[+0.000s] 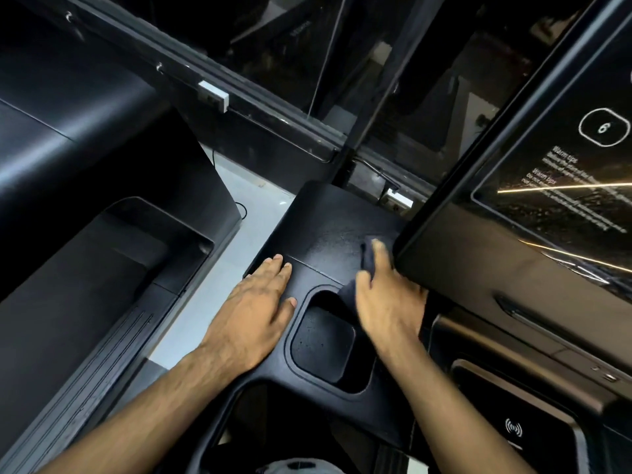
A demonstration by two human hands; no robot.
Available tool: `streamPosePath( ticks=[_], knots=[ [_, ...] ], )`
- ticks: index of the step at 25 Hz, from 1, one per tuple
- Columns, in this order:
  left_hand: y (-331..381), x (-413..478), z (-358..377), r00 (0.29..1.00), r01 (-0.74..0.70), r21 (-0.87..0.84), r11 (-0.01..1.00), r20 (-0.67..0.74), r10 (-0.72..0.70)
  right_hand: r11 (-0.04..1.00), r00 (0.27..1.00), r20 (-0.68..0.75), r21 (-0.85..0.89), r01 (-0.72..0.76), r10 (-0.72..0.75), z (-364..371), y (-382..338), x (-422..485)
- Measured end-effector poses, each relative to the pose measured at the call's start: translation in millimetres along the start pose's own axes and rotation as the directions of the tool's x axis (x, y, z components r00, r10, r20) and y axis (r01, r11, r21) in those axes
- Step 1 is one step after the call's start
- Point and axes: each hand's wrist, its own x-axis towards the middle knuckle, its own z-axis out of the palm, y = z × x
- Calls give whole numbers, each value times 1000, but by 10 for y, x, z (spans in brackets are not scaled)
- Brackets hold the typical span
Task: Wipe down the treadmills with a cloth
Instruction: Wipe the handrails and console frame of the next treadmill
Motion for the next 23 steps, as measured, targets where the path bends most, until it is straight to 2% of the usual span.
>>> streamPosePath(
  ticks=[1,2,3,4,5,6,7,8,10,11,12,14,15,16,17,18,20,21,23],
  knots=[
    [3,-8,17,1000,-2,4,1000,2,2,985,988,15,-74,157,-157,21,18,-172],
    [4,3,22,1000,-5,10,1000,5,5,952,952,24,-23,304,-304,46,59,-232],
    [-2,21,33,1000,-5,15,1000,12,5,927,926,52,22,374,-375,19,98,-153],
    [-5,43,49,1000,-8,19,1000,22,7,941,943,59,103,321,-328,-5,119,51],
    [-9,66,67,1000,-8,24,1000,29,8,958,978,27,204,199,-209,-44,75,285],
    [-11,84,81,999,-8,34,999,35,7,951,989,-50,274,146,-138,-41,-28,493],
    [-7,99,102,999,-8,45,999,42,7,950,987,-89,273,153,-134,-58,-204,608],
    [7,112,114,999,-10,53,999,46,7,960,974,-73,171,222,-213,-12,-411,643],
    [39,140,116,999,-21,60,998,46,18,881,881,14,9,473,-473,172,-713,678],
    [45,156,104,999,-25,59,998,43,22,862,862,21,0,507,-507,118,-799,696],
    [46,168,83,999,-28,59,998,44,25,890,890,6,-13,456,-456,19,-824,763],
    [39,142,56,998,-36,60,998,58,32,981,981,35,-14,192,-191,-136,-735,715],
    [42,107,52,997,-40,63,997,64,36,992,991,65,-52,116,-113,-159,-641,563],
    [55,64,53,997,-41,65,997,72,37,1000,997,74,-3,30,-30,-164,-515,332],
    [72,27,59,997,-41,64,997,74,36,996,1000,4,88,-6,5,-96,-395,63],
    [87,-11,60,997,-40,67,997,71,36,999,999,42,53,-8,6,-65,-310,-200],
    [87,-72,60,997,-39,93,995,68,33,974,999,-3,-225,31,-33,-20,-143,-271],
    [78,-106,63,997,-40,105,994,72,32,943,993,-49,-322,87,-108,-36,-57,-180],
    [63,-172,67,996,-41,121,992,84,31,944,994,0,-315,100,-106,-104,-10,-221]
  ],
)
